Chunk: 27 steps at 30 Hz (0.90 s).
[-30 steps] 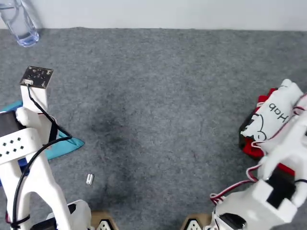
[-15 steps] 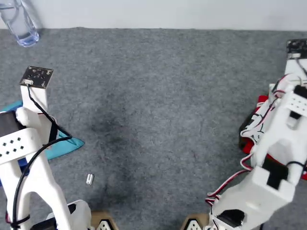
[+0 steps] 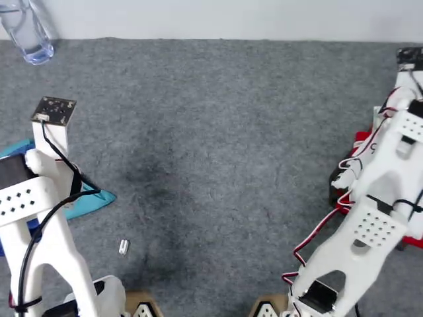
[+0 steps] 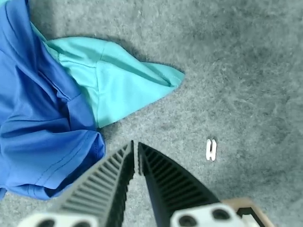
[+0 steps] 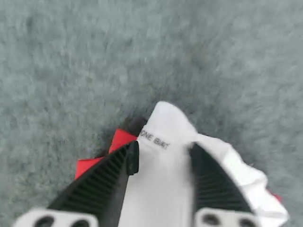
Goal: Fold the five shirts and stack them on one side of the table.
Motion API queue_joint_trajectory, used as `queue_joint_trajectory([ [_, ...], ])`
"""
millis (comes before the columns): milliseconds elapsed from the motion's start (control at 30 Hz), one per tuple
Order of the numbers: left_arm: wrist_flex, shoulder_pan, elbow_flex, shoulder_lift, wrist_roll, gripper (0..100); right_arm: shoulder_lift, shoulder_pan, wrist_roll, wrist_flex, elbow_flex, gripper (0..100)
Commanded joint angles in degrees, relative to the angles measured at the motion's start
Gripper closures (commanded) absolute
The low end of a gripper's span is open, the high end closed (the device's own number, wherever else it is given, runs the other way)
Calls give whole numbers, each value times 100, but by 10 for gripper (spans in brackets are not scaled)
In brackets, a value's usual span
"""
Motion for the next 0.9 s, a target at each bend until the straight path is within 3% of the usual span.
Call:
queue_joint_trajectory([
  [0,-97,26,-40,-149,-53,988,-22,-13,62,207,-765,991],
  [633,-88,18,-40,-149,-53,988,769,-576,2286,-673,-1064,990],
  [867,-105,35,-40,-149,-53,988,690,-690,2400,-629,-1064,990],
])
